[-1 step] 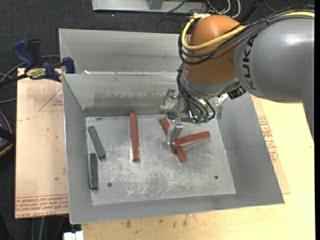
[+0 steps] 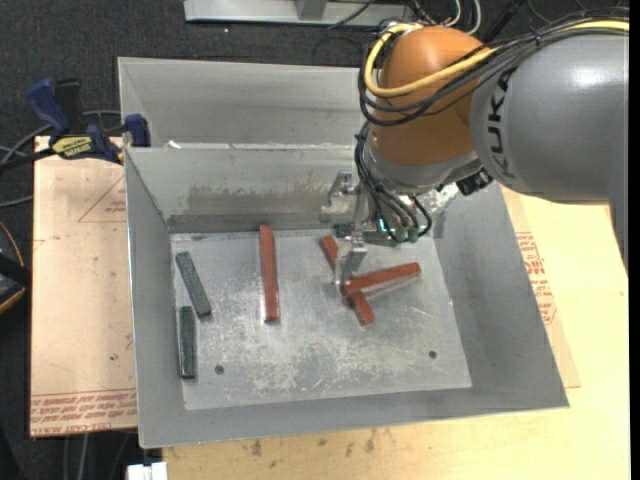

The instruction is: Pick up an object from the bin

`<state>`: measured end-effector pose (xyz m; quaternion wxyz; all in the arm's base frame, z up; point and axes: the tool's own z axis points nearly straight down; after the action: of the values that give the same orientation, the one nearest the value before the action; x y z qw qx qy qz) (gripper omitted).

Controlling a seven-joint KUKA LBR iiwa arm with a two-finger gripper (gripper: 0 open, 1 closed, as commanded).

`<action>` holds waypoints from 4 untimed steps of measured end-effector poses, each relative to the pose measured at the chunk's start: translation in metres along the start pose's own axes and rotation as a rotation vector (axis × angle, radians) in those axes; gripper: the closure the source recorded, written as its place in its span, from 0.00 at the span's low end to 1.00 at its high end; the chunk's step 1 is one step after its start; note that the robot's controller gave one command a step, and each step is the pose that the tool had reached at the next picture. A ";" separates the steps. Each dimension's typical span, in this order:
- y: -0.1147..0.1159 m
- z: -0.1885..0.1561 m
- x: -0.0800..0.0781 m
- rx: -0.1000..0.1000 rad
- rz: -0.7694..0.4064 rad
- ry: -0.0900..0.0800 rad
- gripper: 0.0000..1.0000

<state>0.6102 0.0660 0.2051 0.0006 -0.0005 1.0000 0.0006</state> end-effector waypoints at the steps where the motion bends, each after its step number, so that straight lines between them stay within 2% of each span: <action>1: -0.012 0.008 0.004 -0.002 -0.069 -0.004 0.00; 2: -0.056 0.035 -0.011 0.000 -0.332 -0.004 0.00; 3: -0.079 0.117 0.028 0.002 -0.300 -0.002 1.00; 4: -0.080 0.117 0.028 0.002 -0.300 -0.002 1.00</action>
Offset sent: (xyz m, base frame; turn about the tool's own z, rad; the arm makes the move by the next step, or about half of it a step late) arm 0.0223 -0.0783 -0.0503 -0.3823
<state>0.5823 -0.0134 0.0880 0.0017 -0.1500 0.9887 -0.0005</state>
